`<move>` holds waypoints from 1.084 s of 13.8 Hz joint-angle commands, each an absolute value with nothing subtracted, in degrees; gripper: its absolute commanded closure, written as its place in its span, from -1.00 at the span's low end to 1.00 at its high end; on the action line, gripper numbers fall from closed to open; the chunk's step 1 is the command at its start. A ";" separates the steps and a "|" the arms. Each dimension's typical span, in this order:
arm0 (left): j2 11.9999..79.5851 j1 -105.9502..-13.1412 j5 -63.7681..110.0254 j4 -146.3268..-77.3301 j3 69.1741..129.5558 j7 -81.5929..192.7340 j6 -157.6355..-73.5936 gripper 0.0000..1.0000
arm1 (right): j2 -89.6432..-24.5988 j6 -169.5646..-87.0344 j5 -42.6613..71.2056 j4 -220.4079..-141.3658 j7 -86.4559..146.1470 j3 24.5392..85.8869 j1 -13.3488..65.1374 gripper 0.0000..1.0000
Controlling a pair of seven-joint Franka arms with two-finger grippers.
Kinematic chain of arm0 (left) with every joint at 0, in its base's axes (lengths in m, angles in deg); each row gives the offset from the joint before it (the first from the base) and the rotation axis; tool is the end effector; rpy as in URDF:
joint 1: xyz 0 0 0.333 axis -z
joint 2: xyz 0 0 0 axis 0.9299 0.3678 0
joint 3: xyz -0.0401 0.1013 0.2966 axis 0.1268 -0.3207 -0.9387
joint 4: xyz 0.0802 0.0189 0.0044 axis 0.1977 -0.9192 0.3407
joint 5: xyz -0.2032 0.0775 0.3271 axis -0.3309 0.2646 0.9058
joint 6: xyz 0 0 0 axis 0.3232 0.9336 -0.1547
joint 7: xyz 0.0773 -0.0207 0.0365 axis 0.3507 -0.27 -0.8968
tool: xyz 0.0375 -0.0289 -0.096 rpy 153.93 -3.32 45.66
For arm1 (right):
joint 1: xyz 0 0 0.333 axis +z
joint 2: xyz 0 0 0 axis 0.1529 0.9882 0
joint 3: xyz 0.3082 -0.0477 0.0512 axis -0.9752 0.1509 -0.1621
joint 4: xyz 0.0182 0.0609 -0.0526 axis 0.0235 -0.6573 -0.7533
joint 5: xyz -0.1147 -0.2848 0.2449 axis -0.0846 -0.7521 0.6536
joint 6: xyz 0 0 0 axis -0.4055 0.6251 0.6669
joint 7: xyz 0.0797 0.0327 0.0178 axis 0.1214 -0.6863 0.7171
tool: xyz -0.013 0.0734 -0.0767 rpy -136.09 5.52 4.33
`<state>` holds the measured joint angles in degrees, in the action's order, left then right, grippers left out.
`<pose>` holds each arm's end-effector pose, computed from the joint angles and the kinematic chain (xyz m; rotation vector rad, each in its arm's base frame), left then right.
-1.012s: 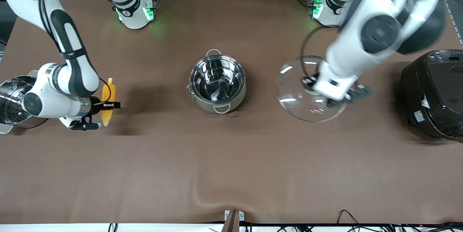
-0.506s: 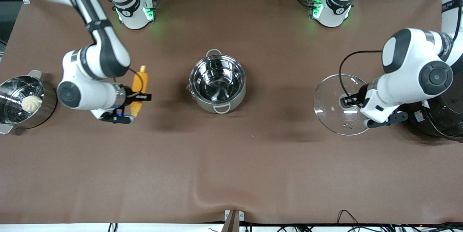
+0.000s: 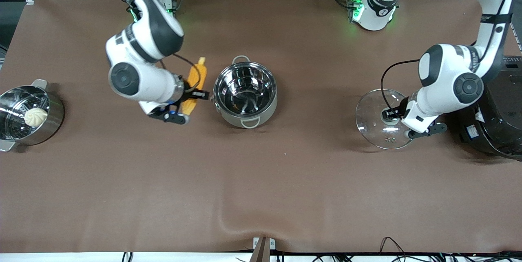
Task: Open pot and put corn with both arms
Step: 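Lift the lid off with the left gripper while the right gripper carries corn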
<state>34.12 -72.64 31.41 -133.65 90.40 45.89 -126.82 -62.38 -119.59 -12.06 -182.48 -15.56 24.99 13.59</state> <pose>0.5569 -0.0487 0.2894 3.0940 0.3167 -0.2015 0.5396 0.2997 0.3923 -2.9312 0.3917 0.4854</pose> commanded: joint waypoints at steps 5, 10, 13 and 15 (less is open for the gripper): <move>30.54 -76.33 32.03 -146.84 91.23 49.45 -139.94 1.00 | -59.23 -128.60 -14.83 -182.50 -27.38 23.84 19.51 0.25; 33.00 -76.68 32.03 -147.38 91.15 49.45 -140.92 0.90 | -55.28 -133.17 -19.67 -182.68 -33.01 23.92 23.20 0.24; 32.92 -76.68 32.12 -146.68 91.06 49.63 -140.84 -0.99 | -53.96 -134.76 -19.85 -182.76 -33.99 23.92 24.09 0.20; 31.95 -76.94 32.03 -144.67 90.80 49.72 -140.22 -1.00 | -53.52 -135.20 -19.85 -182.76 -34.16 23.92 24.44 0.17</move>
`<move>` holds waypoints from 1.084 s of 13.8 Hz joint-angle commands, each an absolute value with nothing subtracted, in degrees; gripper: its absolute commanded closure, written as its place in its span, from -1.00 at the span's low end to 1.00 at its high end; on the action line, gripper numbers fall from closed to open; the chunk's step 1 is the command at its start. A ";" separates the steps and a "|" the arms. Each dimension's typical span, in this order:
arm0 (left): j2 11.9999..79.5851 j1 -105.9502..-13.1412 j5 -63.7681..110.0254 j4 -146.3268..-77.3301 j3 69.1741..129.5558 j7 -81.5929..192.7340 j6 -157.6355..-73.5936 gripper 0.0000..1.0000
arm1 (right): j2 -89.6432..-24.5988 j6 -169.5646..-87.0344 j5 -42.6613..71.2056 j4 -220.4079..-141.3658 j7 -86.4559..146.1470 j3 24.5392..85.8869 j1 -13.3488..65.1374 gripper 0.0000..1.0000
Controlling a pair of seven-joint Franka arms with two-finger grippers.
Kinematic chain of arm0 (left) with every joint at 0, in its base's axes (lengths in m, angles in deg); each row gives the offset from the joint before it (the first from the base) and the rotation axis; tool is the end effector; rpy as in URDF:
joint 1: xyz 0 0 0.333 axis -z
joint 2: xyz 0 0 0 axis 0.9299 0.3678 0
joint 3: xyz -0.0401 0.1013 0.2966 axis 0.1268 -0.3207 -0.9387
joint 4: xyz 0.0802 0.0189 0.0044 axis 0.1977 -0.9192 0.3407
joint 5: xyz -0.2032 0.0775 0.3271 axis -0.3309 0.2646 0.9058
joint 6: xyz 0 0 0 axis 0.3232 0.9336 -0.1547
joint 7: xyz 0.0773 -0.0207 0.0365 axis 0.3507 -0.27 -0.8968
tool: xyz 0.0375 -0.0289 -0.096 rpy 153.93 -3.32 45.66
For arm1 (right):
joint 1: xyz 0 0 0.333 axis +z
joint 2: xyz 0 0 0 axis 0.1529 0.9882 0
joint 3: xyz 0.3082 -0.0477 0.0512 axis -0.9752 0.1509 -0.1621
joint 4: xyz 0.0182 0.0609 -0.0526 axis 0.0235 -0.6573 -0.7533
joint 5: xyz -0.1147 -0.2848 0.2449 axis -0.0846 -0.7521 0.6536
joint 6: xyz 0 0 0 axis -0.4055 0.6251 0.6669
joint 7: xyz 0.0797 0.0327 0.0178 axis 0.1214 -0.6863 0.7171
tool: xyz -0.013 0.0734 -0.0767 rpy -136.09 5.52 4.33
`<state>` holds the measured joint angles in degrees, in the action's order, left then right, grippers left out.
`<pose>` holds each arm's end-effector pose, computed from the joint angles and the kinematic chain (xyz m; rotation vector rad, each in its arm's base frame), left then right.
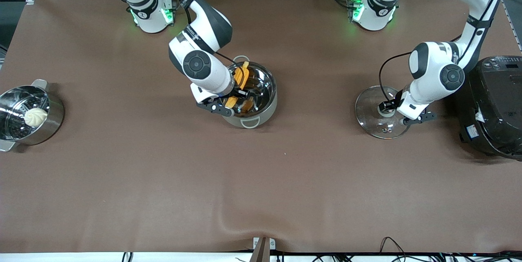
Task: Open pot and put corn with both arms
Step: 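Lower the corn into the pot and set the lid on the table, then open the right gripper to drop the corn while the left gripper withdraws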
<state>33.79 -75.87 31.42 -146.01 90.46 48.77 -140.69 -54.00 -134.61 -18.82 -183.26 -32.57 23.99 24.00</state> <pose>0.5089 -0.0184 0.2288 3.0877 0.3274 -0.1487 0.5024 0.4074 0.3198 -2.9556 0.5372 0.3537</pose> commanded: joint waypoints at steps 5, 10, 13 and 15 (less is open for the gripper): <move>30.01 -78.97 32.12 -131.16 90.62 49.72 -131.55 -1.00 | -51.23 -137.57 -20.20 -182.76 -36.44 24.01 26.20 0.13; 28.88 -80.20 33.44 -119.80 91.14 49.80 -120.47 -1.00 | -50.79 -137.84 -20.99 -182.85 -37.06 24.01 26.55 -0.31; 28.52 -79.76 33.44 -110.76 91.50 49.89 -108.89 -1.00 | -50.88 -137.75 -20.99 -182.85 -37.06 24.01 26.38 -0.98; 28.43 -79.50 33.53 -106.61 91.67 49.98 -103.24 -1.00 | -50.88 -137.75 -20.99 -182.68 -37.06 23.92 26.29 -1.00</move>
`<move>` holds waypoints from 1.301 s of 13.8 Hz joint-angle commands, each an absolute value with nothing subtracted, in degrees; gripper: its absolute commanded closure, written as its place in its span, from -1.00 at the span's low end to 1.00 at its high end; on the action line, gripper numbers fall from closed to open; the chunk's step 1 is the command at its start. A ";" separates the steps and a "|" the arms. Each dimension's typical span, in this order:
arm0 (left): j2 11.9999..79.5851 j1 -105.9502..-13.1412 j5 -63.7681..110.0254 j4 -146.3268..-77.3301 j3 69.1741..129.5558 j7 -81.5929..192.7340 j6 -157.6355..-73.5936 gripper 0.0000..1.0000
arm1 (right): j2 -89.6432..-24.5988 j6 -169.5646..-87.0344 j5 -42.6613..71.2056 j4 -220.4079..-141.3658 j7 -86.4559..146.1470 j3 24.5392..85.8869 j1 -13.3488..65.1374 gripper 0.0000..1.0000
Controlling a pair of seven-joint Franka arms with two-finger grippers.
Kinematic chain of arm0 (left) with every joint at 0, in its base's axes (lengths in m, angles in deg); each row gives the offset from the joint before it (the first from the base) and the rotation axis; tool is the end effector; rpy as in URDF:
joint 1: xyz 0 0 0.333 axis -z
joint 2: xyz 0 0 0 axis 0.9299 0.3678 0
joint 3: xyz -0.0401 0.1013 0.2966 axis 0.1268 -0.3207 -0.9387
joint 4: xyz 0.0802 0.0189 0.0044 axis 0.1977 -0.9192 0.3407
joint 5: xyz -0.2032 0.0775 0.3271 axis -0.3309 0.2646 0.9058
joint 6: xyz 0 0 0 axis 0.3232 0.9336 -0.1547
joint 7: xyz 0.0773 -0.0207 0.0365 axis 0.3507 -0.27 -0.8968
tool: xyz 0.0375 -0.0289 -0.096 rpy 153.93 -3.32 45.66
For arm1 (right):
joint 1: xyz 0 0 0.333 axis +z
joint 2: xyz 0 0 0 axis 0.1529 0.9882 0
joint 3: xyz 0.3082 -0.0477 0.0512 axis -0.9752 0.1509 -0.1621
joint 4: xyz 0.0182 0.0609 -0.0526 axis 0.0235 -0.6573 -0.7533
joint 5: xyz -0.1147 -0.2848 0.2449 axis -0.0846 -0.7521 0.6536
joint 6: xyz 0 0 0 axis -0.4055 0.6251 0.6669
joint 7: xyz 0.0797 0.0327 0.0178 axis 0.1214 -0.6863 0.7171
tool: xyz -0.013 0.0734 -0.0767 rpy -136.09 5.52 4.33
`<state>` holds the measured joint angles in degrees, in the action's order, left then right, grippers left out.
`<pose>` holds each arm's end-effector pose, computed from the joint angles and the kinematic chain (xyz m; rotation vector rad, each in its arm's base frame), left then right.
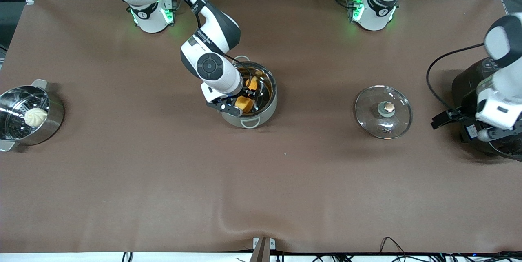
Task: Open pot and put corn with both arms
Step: 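Open the right gripper to drop the corn while the left gripper withdraws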
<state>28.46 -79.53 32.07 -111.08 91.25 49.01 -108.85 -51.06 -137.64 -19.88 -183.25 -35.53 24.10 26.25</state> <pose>0.6115 0.0158 0.4991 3.0851 0.3833 0.0819 0.4913 0.4279 0.2930 -2.9547 0.5608 0.3588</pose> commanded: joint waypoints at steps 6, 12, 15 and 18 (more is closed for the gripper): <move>25.63 -79.58 33.35 -102.38 98.43 52.09 -95.40 -1.00 | -58.59 -133.20 -19.85 -182.06 -35.48 23.84 19.98 -1.00; 24.48 -80.63 33.35 -102.38 98.09 54.46 -94.26 -1.00 | -70.64 -120.46 -19.76 -179.96 -19.52 27.94 11.52 -1.00; 23.43 -82.30 33.35 -102.20 98.09 57.09 -93.02 -1.00 | -73.02 -114.03 -19.85 -176.27 -9.15 35.85 11.96 -1.00; 21.59 -82.83 33.35 -102.20 98.18 57.71 -90.57 -1.00 | -75.74 -112.17 -19.76 -176.17 1.92 42.45 11.96 -1.00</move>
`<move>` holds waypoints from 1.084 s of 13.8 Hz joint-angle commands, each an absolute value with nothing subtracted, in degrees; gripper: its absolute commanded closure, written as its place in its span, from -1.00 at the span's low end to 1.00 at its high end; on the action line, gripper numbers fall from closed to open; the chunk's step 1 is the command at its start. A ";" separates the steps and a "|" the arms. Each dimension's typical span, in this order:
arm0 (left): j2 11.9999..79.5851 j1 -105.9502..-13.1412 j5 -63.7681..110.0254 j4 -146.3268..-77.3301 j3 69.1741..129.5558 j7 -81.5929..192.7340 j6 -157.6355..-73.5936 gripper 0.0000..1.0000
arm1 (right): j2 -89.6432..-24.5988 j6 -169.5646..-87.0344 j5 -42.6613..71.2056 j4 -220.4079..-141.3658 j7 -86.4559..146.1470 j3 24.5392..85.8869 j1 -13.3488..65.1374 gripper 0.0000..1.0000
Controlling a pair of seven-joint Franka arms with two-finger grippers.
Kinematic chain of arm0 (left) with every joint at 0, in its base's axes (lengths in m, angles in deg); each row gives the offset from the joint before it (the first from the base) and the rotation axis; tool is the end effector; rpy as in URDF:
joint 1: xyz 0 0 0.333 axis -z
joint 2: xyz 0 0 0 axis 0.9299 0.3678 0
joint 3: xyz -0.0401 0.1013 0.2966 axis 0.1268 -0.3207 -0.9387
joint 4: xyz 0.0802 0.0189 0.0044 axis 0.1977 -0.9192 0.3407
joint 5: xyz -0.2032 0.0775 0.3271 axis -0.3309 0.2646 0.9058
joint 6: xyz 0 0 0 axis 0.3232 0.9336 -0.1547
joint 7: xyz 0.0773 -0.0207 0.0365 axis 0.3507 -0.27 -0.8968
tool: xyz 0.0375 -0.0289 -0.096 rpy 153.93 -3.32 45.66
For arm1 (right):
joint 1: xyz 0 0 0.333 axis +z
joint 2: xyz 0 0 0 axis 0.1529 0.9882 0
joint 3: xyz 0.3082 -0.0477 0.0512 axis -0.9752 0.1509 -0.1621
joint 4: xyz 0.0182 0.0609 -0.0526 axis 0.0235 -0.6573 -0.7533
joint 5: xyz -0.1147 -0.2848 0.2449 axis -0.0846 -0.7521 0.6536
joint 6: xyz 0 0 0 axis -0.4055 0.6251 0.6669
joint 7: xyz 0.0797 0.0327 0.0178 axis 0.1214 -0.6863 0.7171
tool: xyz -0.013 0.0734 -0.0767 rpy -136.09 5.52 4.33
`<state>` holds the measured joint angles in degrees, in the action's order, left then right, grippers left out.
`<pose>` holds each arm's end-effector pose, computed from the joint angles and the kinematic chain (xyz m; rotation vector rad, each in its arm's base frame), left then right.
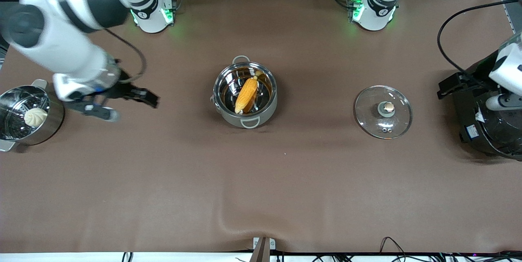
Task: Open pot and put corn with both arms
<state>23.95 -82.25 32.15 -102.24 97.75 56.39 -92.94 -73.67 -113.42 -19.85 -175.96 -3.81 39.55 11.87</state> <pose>0.5795 -0.0229 0.5956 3.1215 0.0786 0.0159 0.5841 0.1370 0.5394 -3.0478 0.4264 0.0447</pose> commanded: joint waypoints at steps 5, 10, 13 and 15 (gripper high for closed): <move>19.47 -80.83 32.74 -103.52 95.48 60.26 -88.54 -1.00 | -77.68 -109.80 -19.15 -176.17 15.74 50.72 11.52 -1.00; 19.73 -71.05 32.56 -103.87 84.82 60.79 -88.54 -1.00 | -78.39 -108.74 -20.64 -176.79 20.85 54.24 11.26 -1.00; 19.38 -71.58 32.56 -104.75 85.87 61.05 -88.36 -1.00 | -78.48 -109.09 -22.66 -176.52 26.37 55.38 11.26 -1.00; 19.47 -71.85 32.65 -104.23 86.40 61.05 -87.75 -1.00 | -78.48 -109.36 -22.66 -176.52 26.75 56.26 11.26 -1.00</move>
<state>20.55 -71.65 32.15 -103.76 85.90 59.76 -88.74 -77.14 -109.20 -21.78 -175.74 25.26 55.77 11.53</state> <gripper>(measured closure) 0.000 0.000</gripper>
